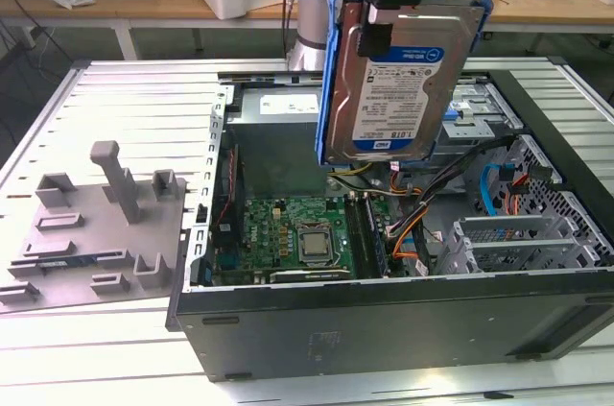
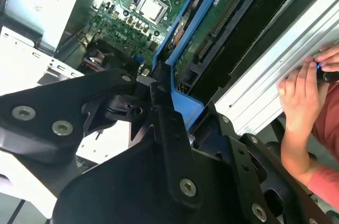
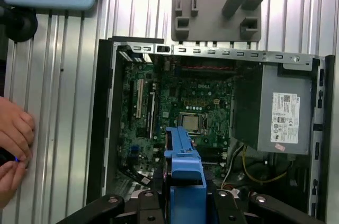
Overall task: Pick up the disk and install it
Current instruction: 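Pick up the disk, then insert the disk into the insertion slot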
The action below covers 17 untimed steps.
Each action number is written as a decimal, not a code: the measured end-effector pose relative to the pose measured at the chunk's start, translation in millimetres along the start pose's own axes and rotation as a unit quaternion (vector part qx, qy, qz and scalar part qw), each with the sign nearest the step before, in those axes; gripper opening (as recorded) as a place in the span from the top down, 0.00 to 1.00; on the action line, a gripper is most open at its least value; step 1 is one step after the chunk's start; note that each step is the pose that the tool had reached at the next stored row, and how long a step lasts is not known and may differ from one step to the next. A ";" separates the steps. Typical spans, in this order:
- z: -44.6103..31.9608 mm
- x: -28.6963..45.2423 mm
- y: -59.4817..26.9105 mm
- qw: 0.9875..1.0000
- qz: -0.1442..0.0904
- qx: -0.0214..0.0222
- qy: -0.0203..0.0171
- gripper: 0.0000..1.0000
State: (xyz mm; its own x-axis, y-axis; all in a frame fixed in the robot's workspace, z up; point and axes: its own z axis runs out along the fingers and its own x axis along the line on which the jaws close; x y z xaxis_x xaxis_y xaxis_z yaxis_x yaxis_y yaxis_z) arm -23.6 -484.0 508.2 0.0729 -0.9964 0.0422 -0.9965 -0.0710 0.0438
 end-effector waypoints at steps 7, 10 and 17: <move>-0.1 0.0 -0.2 1.000 0.000 0.000 0.000 0.63; -0.1 0.0 -0.3 1.000 0.000 0.000 0.000 0.63; 0.0 0.5 -0.4 1.000 0.000 0.000 0.000 0.63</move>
State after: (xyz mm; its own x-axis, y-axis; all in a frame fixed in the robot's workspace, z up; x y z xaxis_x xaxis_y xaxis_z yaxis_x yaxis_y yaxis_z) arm -23.2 -484.5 508.2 0.0738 -0.9964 0.0422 -0.9965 -0.0719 0.0436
